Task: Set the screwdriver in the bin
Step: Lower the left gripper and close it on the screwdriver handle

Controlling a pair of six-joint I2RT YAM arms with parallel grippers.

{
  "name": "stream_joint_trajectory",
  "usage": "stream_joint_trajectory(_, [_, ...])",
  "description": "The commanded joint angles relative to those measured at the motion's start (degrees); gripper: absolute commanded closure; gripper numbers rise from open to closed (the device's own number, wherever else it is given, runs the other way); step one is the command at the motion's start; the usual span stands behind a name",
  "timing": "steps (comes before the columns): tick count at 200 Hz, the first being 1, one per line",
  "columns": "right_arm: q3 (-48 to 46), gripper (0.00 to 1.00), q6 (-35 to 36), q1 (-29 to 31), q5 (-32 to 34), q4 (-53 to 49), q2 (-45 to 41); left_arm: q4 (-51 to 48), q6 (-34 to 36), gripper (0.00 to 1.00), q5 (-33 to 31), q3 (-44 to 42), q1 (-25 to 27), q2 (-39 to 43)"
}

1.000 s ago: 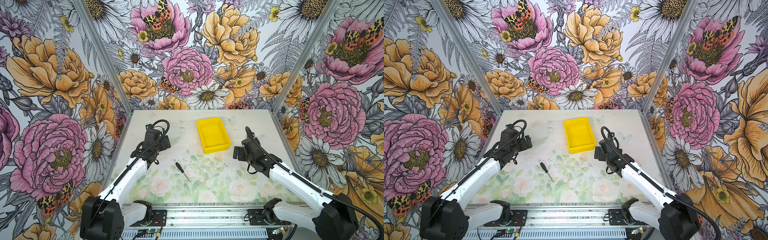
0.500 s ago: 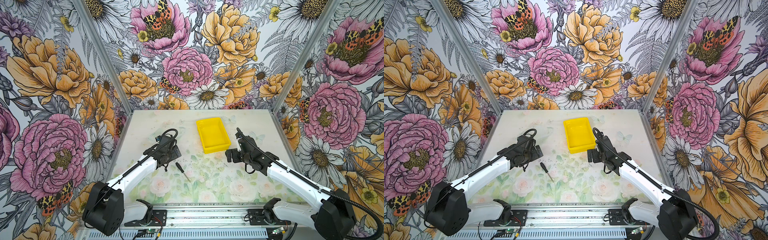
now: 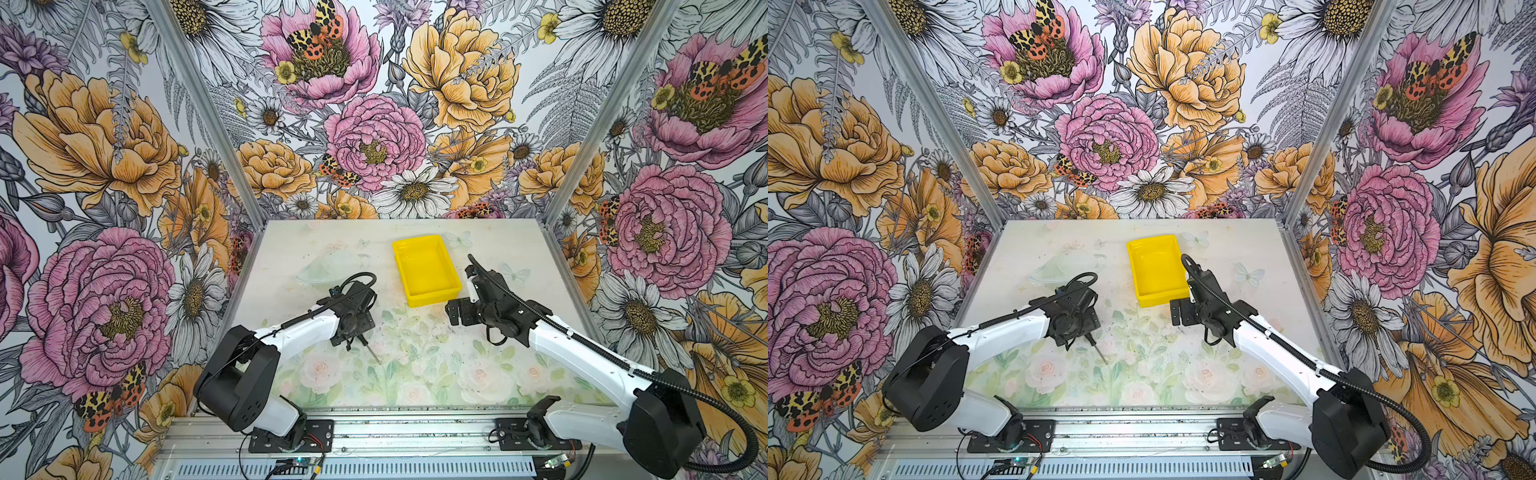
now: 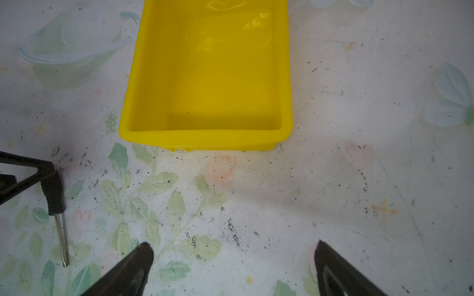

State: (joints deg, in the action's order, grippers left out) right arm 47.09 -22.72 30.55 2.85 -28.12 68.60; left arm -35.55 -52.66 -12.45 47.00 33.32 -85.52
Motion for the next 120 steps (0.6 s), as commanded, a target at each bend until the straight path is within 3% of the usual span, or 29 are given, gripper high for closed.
stream_joint_trajectory(1, [-0.97, 0.01, -2.47, 0.58, 1.35, -0.18, -2.76, 2.32, -1.58, 0.17, -0.78, 0.94, 0.96, -1.01])
stream_joint_trajectory(48, [-2.16, 0.0, -1.76, 0.6, 1.18, -0.18, -3.72, 2.34, -2.57, 0.24, -0.99, 1.8, 2.65, -3.37])
stream_joint_trajectory(120, [-1.96, 0.01, -0.95, 0.59, 1.17, -0.11, -3.31, 2.11, -6.36, 0.41, -3.52, 0.65, 5.69, -6.49])
